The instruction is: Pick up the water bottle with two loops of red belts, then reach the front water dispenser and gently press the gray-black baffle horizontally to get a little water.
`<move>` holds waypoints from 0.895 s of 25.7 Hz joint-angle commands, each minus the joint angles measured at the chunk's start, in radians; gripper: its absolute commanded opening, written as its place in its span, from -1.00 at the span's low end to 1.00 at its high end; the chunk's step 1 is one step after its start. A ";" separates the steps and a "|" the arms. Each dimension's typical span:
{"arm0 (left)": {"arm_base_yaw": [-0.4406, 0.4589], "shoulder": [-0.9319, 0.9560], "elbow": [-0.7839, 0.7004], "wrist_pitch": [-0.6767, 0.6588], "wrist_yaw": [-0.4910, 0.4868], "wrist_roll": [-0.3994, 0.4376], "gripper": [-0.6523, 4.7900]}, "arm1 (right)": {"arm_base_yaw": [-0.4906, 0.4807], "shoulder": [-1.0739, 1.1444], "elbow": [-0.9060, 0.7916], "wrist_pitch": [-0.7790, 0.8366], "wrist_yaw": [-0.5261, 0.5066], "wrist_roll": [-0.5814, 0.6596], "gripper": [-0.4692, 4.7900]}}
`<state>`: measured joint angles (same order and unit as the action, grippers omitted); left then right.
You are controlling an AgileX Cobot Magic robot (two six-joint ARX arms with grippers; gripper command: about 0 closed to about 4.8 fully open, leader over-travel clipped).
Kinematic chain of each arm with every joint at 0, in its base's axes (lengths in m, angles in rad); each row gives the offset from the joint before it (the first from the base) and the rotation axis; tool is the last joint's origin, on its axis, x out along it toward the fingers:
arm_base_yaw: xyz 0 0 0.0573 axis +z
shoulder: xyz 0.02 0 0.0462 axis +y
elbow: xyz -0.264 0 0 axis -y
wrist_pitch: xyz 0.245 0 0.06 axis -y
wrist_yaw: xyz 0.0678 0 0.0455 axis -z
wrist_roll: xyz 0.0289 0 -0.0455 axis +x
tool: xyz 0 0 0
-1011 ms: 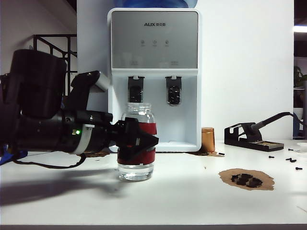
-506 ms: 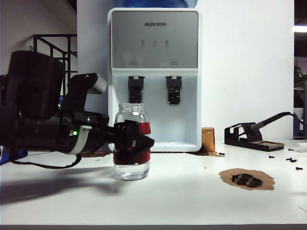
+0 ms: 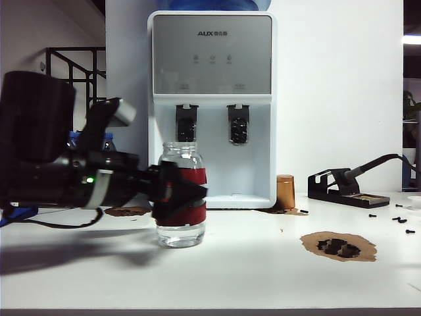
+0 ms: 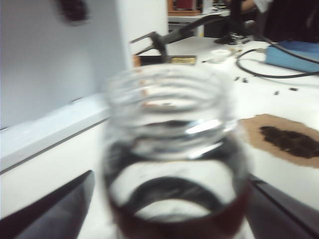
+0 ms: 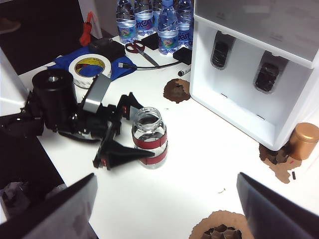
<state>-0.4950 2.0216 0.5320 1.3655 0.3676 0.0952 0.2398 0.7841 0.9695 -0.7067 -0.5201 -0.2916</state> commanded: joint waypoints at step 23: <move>0.273 -0.005 -0.116 0.058 0.443 0.014 1.00 | 0.002 -0.014 0.003 0.013 -0.021 0.003 1.00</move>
<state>-0.2405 2.0212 0.4156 1.4105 0.7830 0.0978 0.2398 0.7776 0.9695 -0.7067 -0.5419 -0.2913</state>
